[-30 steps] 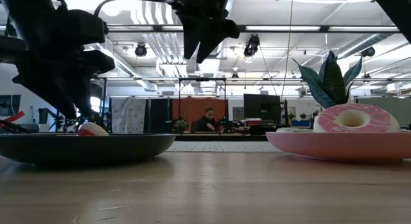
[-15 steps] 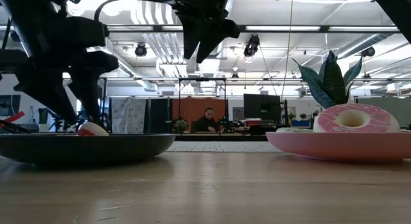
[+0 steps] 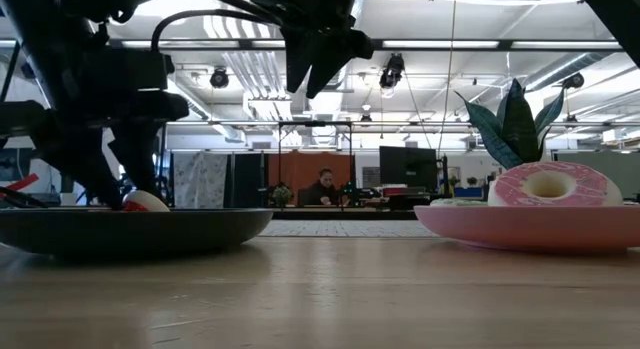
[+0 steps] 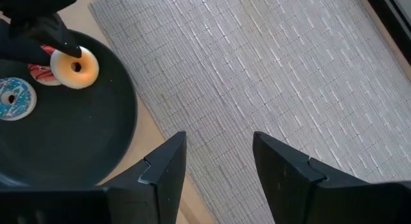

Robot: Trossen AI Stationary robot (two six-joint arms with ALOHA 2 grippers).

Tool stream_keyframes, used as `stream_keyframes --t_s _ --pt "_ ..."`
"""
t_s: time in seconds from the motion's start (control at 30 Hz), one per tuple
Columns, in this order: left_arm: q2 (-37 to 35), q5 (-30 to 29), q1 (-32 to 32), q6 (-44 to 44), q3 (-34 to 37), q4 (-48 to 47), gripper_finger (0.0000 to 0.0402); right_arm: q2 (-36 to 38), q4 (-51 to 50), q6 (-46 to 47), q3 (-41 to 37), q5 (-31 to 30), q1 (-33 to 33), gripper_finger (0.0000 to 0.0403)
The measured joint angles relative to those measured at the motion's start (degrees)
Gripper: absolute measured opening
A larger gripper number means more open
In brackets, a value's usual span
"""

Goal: Pick & Place donuts
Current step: Adjust the small red donut on the black plate

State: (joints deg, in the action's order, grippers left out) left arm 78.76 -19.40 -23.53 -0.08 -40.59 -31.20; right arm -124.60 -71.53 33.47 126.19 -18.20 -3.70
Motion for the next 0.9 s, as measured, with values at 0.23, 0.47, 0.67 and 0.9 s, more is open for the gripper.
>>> stream_keyframes --t_s 0.23,0.47,0.67,0.9 --pt "0.2 0.0 0.0 0.4 -0.1 0.7 0.0106 0.0 0.0 0.0 -0.2 0.0 0.2 0.0171" --pt "0.4 0.0 0.1 0.9 0.4 1.9 0.0081 0.0 0.0 0.0 -1.1 0.0 0.4 0.0171" --pt "0.4 0.2 0.1 0.9 0.1 1.5 0.0040 0.0 0.6 -0.2 -1.6 0.0 0.3 0.0171" --pt "-1.8 0.3 0.4 -3.4 -2.0 0.3 0.0002 2.0 1.7 -0.3 -1.6 -2.9 -0.6 0.0156"
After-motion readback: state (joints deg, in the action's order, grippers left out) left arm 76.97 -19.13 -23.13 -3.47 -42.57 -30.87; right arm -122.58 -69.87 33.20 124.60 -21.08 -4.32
